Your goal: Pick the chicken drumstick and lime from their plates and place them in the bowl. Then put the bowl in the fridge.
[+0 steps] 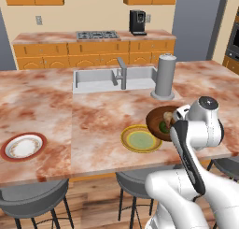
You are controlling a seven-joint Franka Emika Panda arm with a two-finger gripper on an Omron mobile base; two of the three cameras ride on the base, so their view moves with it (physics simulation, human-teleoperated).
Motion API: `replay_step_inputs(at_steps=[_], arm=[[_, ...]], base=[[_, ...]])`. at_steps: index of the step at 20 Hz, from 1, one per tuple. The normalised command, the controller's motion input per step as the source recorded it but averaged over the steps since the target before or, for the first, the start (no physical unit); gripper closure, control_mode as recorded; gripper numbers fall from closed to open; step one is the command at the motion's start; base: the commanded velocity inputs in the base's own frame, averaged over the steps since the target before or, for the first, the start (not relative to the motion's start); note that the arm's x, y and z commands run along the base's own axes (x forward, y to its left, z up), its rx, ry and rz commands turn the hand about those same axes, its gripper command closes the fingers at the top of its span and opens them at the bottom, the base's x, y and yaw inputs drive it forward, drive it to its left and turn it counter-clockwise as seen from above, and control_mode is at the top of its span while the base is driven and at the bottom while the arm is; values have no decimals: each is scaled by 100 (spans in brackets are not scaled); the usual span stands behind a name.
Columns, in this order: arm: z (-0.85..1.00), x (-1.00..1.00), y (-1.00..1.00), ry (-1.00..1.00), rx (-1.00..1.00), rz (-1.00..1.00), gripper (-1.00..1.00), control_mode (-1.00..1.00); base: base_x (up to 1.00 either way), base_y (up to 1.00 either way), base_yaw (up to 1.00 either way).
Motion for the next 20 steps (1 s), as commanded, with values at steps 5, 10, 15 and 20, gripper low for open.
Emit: replay_step_inputs(at_steps=[5,10,15,20], arm=[[2,-1,0,-3,1,0,100,-100],[0,0,0,0,0,0,100,-100],[0,0,0,0,0,0,100,100],[0,0,0,0,0,0,100,100]], base=[[0,0,0],[0,0,0],[0,0,0],[0,0,0]])
